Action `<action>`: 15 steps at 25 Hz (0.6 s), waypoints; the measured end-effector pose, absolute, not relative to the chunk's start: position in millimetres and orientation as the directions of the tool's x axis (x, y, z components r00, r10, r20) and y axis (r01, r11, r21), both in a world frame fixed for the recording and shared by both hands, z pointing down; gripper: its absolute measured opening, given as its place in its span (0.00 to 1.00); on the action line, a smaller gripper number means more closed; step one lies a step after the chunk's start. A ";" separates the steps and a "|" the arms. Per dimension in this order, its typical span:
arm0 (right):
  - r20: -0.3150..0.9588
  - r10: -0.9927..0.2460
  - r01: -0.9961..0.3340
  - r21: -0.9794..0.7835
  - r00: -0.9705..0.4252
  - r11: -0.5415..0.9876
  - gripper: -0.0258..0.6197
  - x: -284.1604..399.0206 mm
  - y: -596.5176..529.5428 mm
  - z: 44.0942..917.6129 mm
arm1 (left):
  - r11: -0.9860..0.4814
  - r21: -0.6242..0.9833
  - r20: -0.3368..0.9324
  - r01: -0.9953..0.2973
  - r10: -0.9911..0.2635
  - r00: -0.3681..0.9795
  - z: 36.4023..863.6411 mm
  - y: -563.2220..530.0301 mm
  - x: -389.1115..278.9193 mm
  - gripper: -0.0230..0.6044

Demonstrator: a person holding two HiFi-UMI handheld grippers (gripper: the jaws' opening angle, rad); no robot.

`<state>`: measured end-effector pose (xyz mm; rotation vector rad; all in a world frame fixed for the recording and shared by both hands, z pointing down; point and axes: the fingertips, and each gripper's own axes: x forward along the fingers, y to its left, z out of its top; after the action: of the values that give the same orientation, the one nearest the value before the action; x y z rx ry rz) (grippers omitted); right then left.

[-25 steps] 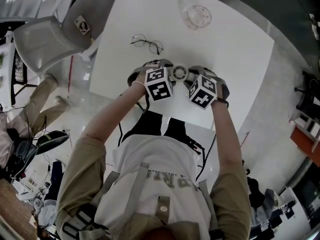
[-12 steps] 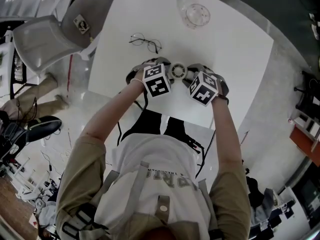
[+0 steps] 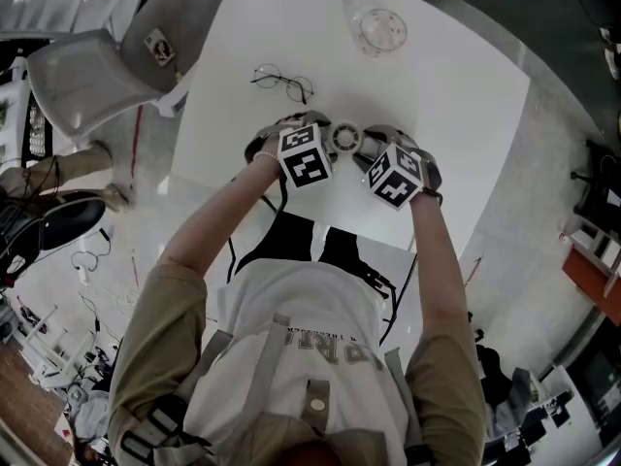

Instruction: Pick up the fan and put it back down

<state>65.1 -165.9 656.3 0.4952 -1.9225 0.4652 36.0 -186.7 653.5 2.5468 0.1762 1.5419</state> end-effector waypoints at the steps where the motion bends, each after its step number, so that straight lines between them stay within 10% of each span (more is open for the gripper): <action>1: 0.921 -0.131 -0.540 -0.097 -0.368 0.836 0.37 65.5 -165.5 656.2 | -0.981 0.195 0.869 0.016 0.181 0.461 653.5 -186.6 36.0 0.51; 15: 0.894 -0.198 -0.594 -0.091 -0.402 0.799 0.44 69.9 -164.6 645.3 | -0.980 0.196 0.872 -0.041 0.155 0.464 652.6 -184.4 24.2 0.53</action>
<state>69.9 -164.6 645.3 0.5924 -1.9742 0.4922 24.2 -184.4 652.6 2.5206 0.0996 1.5315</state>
